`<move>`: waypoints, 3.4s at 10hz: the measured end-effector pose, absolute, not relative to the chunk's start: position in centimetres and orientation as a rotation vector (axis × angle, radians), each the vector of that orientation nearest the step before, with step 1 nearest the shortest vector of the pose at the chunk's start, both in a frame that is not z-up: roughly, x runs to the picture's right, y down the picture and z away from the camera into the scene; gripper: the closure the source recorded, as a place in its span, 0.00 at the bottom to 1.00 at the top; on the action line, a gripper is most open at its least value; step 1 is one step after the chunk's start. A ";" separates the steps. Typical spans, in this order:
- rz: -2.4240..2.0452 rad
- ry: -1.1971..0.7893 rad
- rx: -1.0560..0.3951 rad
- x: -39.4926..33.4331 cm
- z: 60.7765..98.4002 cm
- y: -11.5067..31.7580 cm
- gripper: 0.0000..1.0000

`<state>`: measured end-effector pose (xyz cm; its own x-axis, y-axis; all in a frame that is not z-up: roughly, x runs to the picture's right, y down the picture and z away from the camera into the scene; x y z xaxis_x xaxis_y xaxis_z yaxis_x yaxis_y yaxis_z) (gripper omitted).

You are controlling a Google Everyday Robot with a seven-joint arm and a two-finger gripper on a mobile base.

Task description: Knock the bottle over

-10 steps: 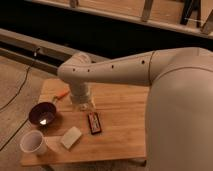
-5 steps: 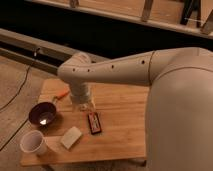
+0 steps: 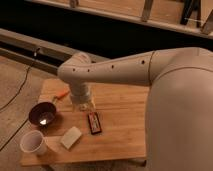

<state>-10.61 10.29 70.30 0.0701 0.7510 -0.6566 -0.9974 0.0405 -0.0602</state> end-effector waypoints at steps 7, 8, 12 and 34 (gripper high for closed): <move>1.436 0.524 -0.590 -10.6 70.3 10.3 0.35; 1.428 0.520 -0.582 -10.5 70.3 10.2 0.35; 1.302 0.501 -0.504 -11.1 70.9 10.0 0.35; 1.220 0.494 -0.542 -15.7 77.2 9.3 1.00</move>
<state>-15.69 9.29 77.24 0.2704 0.7350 -0.6219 -0.9605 0.2496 -0.1228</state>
